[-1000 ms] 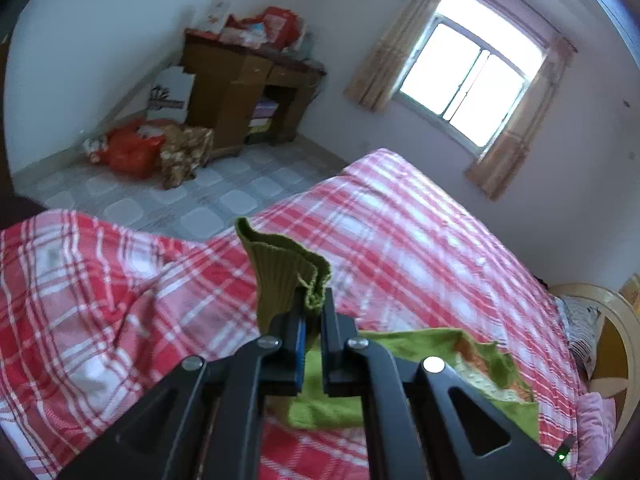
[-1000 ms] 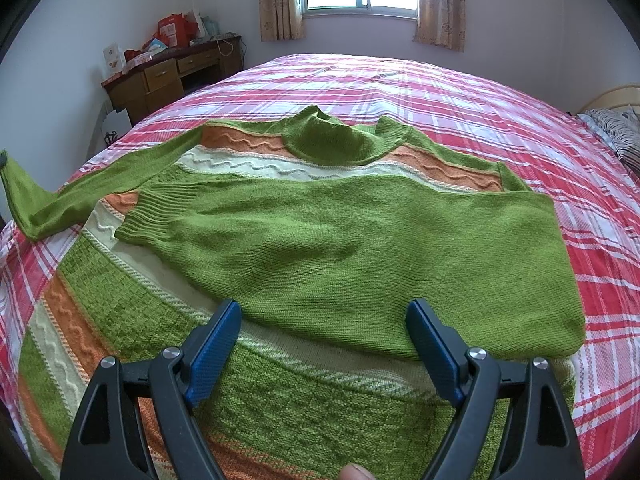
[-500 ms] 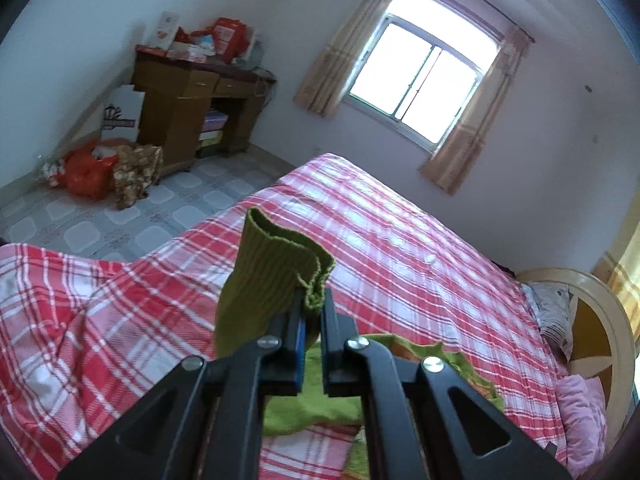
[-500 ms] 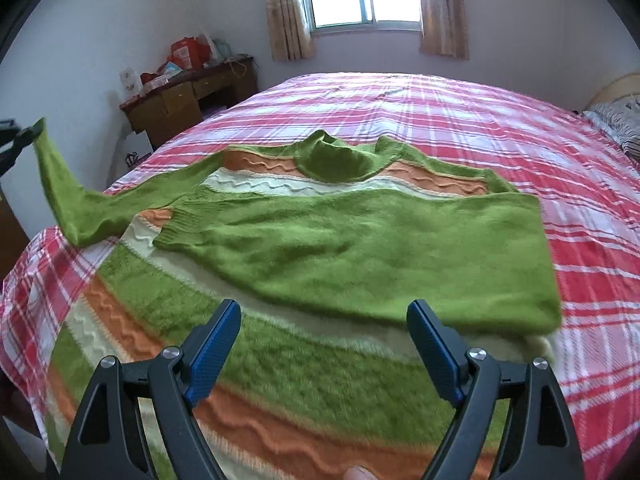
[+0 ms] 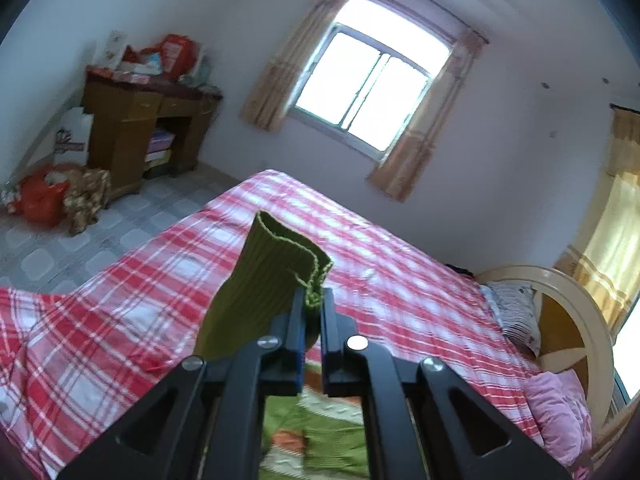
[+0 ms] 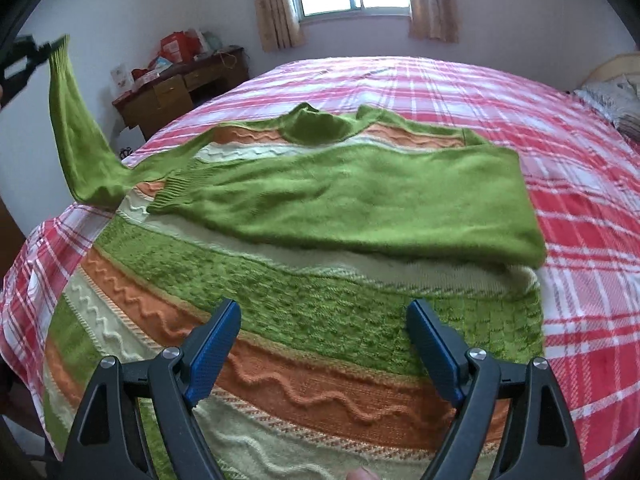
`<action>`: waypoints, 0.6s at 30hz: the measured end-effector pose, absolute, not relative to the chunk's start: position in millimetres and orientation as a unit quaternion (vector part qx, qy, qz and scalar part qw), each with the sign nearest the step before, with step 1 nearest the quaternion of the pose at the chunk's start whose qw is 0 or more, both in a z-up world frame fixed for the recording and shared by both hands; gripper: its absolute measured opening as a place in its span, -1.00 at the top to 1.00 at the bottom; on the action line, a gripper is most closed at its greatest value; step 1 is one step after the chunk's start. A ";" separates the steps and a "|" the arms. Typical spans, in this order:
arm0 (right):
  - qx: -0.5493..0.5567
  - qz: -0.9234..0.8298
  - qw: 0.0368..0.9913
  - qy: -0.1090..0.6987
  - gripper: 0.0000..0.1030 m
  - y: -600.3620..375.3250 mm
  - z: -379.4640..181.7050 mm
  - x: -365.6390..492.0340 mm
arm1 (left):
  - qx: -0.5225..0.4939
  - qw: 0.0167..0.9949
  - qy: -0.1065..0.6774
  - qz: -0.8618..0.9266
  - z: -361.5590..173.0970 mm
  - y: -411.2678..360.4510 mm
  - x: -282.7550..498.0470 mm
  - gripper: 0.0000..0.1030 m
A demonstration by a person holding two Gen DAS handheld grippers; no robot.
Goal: Fold small clothes
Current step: 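Lift the sleeve with the left gripper and fold it over the sweater body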
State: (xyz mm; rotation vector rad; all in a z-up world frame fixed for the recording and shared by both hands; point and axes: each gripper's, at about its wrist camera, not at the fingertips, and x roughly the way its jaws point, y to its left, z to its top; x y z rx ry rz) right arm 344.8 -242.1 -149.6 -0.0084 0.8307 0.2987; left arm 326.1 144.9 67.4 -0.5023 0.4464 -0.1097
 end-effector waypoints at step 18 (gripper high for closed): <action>-0.010 0.136 0.912 0.386 -0.66 -239.6 -152.0 336.2 | -0.196 0.936 0.233 -0.178 70.3 -2.7 353.0 0.90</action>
